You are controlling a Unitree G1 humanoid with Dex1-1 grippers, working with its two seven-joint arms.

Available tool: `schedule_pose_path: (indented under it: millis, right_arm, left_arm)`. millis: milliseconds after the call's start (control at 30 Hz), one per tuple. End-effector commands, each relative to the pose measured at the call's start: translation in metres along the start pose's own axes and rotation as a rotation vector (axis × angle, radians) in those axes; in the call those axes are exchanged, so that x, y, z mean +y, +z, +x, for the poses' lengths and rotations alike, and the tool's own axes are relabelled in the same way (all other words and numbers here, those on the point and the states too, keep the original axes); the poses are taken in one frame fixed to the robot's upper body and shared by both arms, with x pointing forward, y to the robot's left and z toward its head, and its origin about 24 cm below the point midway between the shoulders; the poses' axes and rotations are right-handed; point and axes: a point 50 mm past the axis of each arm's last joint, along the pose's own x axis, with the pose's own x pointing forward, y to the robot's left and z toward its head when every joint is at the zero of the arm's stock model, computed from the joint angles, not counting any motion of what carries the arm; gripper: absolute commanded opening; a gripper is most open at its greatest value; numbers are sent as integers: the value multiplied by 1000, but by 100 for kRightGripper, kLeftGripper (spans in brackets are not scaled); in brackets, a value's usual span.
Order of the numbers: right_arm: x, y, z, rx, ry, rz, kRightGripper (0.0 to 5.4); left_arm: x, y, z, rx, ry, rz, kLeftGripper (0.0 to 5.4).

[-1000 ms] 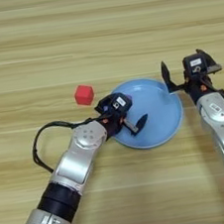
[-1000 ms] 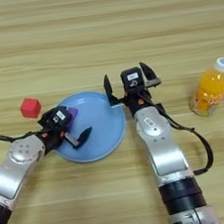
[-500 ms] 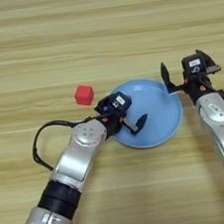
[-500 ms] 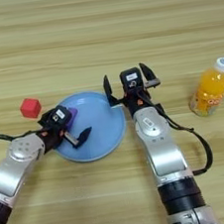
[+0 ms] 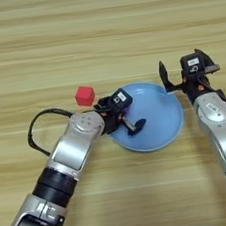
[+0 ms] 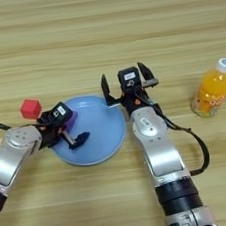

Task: Move the objects on the table

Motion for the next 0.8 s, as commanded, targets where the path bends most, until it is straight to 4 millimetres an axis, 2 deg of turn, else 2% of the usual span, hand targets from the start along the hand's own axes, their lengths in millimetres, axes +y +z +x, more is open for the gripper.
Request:
schedule_pose_path:
  millis: [33, 300, 700, 800]
  right_arm:
    - [3, 8, 4, -20, -6, 2, 538]
    - [5, 10, 4, -24, -7, 5, 538]
    - [6, 12, 4, -29, -10, 8, 538]
    - [6, 12, 4, -29, -10, 9, 540]
  left_arm:
    - [7, -18, -4, 125, 17, -11, 540]
    - [10, -18, -3, 159, 21, 7, 540]
    - [2, -22, 2, 193, -13, 65, 540]
    - [4, -24, 3, 207, -11, 76, 512]
